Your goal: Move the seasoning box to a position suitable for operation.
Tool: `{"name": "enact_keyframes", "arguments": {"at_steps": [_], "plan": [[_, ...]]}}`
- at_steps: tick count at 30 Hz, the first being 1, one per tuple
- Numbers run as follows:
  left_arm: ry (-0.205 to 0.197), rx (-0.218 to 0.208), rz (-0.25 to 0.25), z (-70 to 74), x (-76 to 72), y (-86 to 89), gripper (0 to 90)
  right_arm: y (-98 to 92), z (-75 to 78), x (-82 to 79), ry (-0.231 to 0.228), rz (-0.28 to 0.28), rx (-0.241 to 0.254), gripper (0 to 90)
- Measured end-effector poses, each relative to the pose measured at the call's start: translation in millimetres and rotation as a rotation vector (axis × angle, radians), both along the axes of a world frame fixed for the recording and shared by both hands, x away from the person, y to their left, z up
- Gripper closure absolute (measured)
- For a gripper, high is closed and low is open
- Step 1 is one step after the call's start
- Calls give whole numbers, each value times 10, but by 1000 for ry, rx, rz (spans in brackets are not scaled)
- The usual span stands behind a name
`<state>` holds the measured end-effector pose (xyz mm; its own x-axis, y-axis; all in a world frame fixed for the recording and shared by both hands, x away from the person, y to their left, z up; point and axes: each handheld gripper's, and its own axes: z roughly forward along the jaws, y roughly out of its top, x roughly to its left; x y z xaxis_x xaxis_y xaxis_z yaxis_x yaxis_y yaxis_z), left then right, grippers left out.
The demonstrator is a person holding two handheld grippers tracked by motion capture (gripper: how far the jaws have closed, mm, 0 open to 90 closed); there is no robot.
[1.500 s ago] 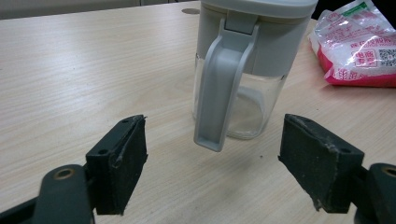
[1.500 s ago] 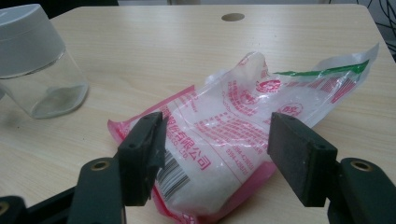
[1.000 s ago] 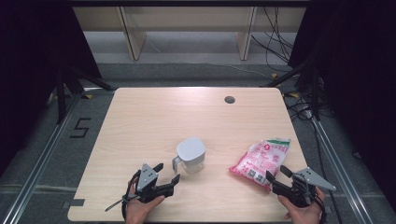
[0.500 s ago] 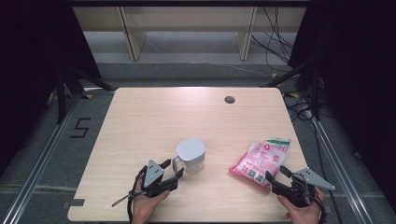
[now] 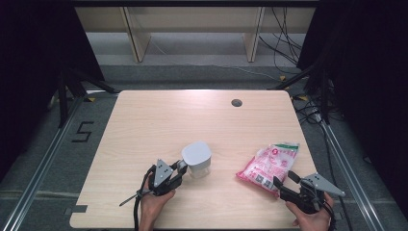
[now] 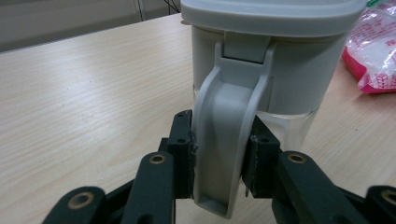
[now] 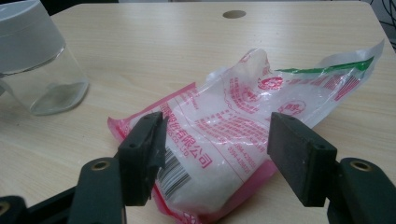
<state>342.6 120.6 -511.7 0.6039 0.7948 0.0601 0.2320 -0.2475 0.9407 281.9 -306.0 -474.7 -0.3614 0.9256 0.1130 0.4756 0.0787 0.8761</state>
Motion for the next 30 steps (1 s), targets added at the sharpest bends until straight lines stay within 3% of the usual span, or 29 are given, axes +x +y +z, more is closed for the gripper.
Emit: {"name": "enact_keyframes", "arguments": {"at_steps": [3, 4, 6, 10, 15, 17, 18, 19, 21, 22, 23, 25, 26, 30], "plan": [[-7, 23, -12, 13, 59, 17, 684, 3, 0, -1, 2, 2, -1, 376], [2, 1, -3, 3, 64, 1, 686, 22, 8, -22, 29, -11, 22, 376], [-14, 31, -18, 15, 101, 17, 686, 9, -11, 2, -10, 2, 8, 376], [6, 15, 5, 14, 106, -15, 688, 10, -13, 6, -15, 2, 7, 375], [3, 27, 1, 22, 137, -25, 690, 6, -15, 12, -15, 6, 6, 376], [6, 13, 2, 14, 138, -60, 690, 6, -15, 12, -16, 7, 6, 375], [-6, 42, -5, 26, 140, -58, 690, 6, -15, 11, -16, 7, 7, 376], [1, 23, -3, 18, 137, -80, 690, 4, -16, 12, -19, 6, 3, 376], [0, 24, -9, 18, 139, -99, 690, 2, -16, 13, -20, 6, 1, 376], [7, 20, -3, 19, 133, -114, 690, 25, -9, -8, 7, -7, 26, 376], [8, 18, -7, 17, 138, -122, 689, 11, -12, 3, -12, 2, 9, 376], [2, 30, -13, 23, 146, -129, 689, 15, -12, 4, -8, 3, 13, 375], [13, 15, -13, 17, 146, -142, 690, 4, -17, 13, -21, 6, 1, 376], [-4, 46, -26, 29, 167, -152, 689, 9, -16, 12, -14, 8, 5, 376]]}}
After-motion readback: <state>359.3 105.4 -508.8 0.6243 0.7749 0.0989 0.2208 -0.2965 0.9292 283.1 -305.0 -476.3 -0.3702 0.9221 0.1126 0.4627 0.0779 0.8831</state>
